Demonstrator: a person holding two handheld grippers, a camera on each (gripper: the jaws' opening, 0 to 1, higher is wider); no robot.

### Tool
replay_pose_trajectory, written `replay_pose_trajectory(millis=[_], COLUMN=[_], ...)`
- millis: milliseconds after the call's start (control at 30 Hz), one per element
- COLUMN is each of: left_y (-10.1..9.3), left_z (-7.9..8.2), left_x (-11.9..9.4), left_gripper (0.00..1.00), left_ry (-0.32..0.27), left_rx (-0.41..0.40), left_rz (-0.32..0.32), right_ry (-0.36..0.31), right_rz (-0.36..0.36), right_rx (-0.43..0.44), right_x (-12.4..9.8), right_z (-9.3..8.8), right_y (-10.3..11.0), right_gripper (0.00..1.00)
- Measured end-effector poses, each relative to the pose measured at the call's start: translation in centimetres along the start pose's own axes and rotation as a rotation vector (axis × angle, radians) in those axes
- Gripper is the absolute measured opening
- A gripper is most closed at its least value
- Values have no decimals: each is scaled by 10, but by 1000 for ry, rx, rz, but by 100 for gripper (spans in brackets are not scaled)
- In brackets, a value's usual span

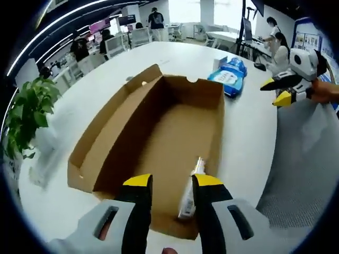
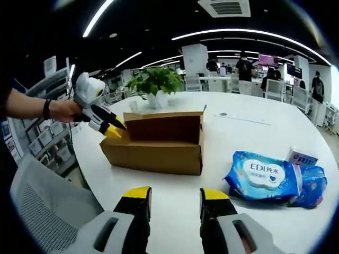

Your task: Operate the shoe box by opening the lid, removing the specified soft item, and placing it in the target area until the item is outside and the box remains undamaged.

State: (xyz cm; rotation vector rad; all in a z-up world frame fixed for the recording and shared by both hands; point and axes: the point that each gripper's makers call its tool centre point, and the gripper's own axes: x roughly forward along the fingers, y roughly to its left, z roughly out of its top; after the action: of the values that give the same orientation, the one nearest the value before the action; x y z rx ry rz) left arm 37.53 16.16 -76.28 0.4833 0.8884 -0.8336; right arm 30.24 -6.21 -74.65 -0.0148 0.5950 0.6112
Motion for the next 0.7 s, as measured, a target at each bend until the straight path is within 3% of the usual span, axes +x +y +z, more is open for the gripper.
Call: replay_pose_trajectory(millis=[200, 500, 600, 700], left_y=[-7, -14, -24, -26], left_z=[-9, -7, -10, -13], left_x=[13, 31, 35, 38], left_gripper=[34, 34, 32, 34], left_ry=[64, 85, 103, 123], left_rx=[67, 68, 56, 57], left_rz=[-93, -233, -325, -365], right_ry=[-2, 2, -1, 2], right_rz=[-11, -19, -24, -30], right_rx=[1, 3, 10, 12], right_x=[-3, -3, -3, -4], right_z=[0, -2, -2, -3], right_y=[0, 5, 7, 10], right_gripper=[34, 35, 35, 35])
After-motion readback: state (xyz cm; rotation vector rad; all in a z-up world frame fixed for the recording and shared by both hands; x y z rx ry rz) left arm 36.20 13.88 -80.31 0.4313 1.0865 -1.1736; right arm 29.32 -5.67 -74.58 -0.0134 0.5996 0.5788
